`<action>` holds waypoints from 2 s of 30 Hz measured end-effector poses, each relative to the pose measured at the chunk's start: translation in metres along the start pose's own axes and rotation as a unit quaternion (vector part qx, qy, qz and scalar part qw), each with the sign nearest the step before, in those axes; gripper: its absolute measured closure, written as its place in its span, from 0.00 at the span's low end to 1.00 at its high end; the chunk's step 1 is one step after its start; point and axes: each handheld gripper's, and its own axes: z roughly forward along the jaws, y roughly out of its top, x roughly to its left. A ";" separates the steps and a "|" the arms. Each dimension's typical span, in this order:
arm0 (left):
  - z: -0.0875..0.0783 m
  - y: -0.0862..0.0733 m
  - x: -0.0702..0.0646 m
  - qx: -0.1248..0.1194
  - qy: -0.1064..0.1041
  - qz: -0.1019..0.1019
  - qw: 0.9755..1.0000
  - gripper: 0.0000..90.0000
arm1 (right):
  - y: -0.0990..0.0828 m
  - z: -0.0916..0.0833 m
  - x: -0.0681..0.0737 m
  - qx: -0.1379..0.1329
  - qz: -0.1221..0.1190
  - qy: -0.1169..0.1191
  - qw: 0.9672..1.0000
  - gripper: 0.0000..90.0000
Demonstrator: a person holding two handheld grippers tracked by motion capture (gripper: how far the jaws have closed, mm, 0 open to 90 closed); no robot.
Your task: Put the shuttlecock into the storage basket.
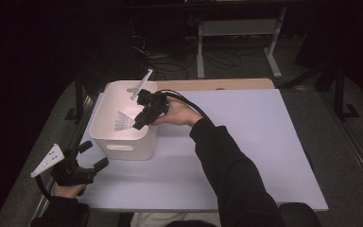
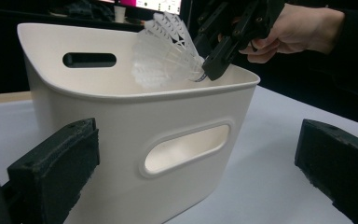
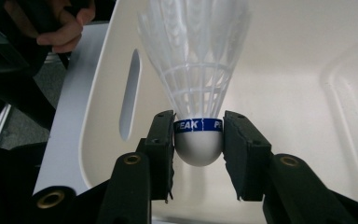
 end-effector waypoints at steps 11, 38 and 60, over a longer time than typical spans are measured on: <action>0.000 0.000 0.000 0.002 -0.001 0.001 1.000 0.00 | -0.001 -0.016 0.000 -0.026 0.019 -0.006 0.999 0.48; 0.001 0.000 -0.001 0.001 0.001 0.000 1.000 0.00 | -0.031 -0.077 0.011 -0.103 0.051 -0.081 0.990 0.04; 0.002 0.000 -0.001 0.004 0.002 0.002 1.000 0.00 | -0.082 -0.100 0.018 -0.130 0.086 -0.129 0.979 0.00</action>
